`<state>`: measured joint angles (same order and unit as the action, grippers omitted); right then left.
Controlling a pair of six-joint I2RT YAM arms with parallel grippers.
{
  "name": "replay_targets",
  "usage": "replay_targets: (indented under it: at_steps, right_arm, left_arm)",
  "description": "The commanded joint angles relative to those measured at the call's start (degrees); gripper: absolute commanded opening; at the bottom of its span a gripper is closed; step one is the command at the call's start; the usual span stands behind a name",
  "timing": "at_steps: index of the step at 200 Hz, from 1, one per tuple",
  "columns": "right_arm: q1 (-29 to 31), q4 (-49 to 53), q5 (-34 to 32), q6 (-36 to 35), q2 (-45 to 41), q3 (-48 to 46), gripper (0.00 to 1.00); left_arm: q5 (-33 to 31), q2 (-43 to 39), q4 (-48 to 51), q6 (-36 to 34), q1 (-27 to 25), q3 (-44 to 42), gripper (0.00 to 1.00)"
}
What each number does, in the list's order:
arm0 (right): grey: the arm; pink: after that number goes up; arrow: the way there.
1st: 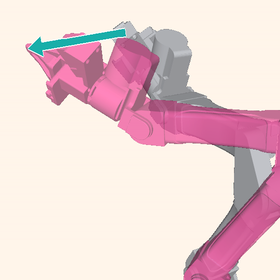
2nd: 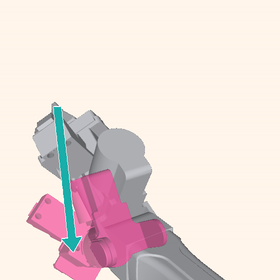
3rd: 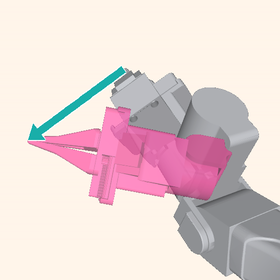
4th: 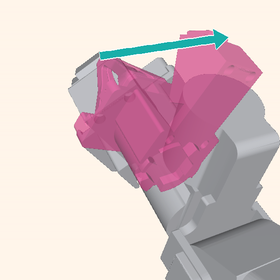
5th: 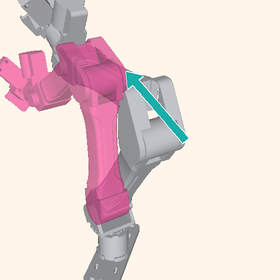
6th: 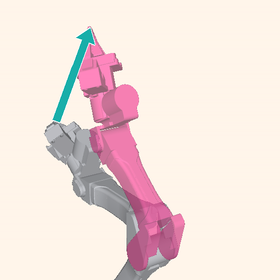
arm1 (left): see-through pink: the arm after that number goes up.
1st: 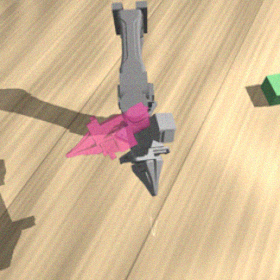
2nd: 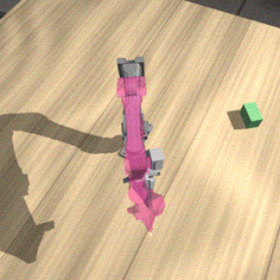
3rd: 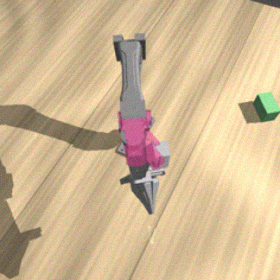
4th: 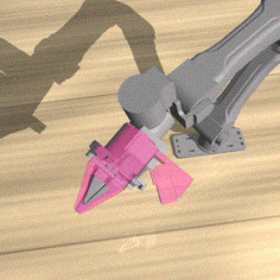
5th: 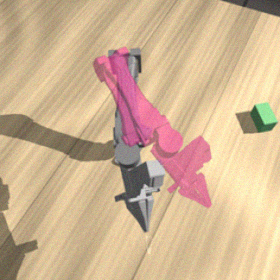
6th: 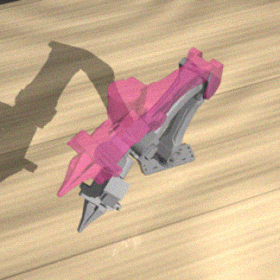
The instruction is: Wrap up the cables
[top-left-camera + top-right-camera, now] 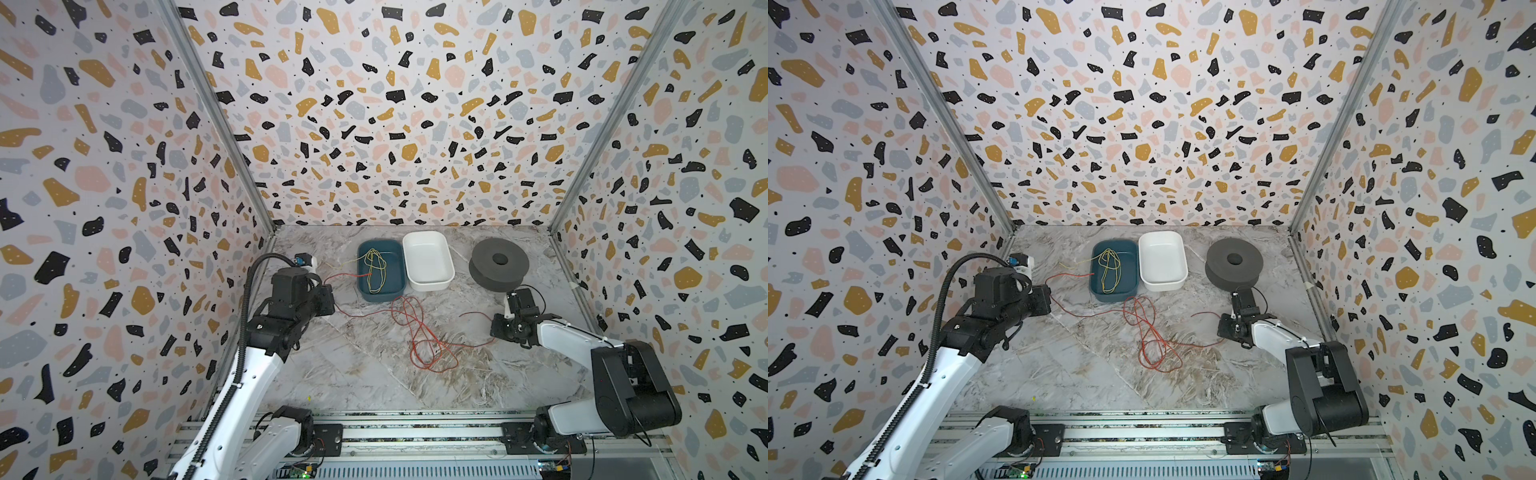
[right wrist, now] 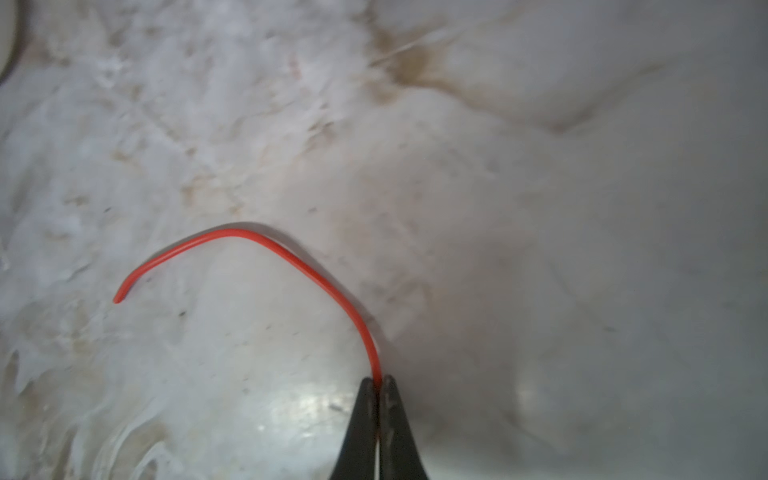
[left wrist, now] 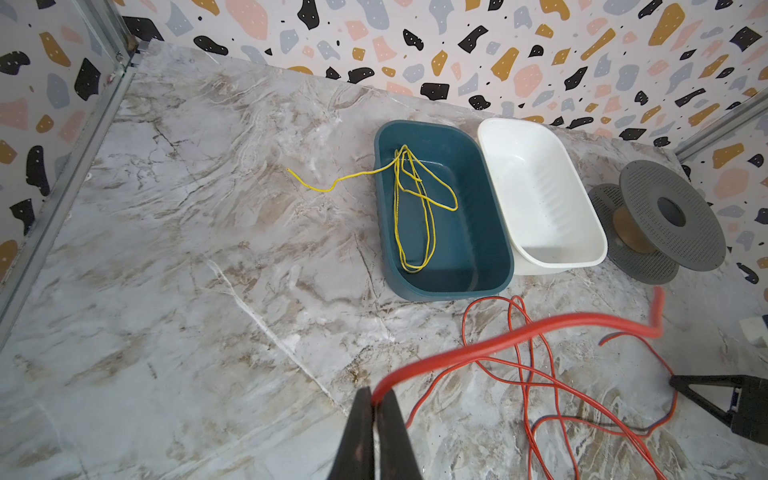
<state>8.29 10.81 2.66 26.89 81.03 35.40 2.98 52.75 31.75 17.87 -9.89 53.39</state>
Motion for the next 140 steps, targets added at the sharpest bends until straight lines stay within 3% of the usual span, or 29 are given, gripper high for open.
replay_targets:
  at_steps: [1,43,73,103,121,140]
  right_arm:
    - [-4.9,3.4,-0.5,-1.6,-1.8,3.7,0.0]
    - [-17.0,3.6,-0.3,-1.9,1.3,10.2,0.0]
    - [-21.0,2.6,0.1,-1.0,5.4,13.9,0.0]
    - [-25.0,1.9,3.3,-0.7,8.8,14.7,0.0]
    - [-25.8,1.2,4.7,-0.3,7.4,14.3,0.06]
    - [-25.8,0.3,6.7,-0.3,5.0,14.4,0.34]
  left_arm:
    - [2.7,-0.8,-0.9,1.4,0.3,-0.3,0.0]
    - [14.6,-0.8,-5.9,7.5,0.3,-4.4,0.0]
    - [22.7,-1.8,-13.9,15.1,-0.1,-11.1,0.0]
    - [23.3,-2.6,-18.3,19.4,-1.6,-14.5,0.0]
    - [22.9,-2.9,-20.0,20.8,-3.0,-15.3,0.0]
    - [21.6,-2.8,-21.4,21.5,-5.0,-16.4,0.0]
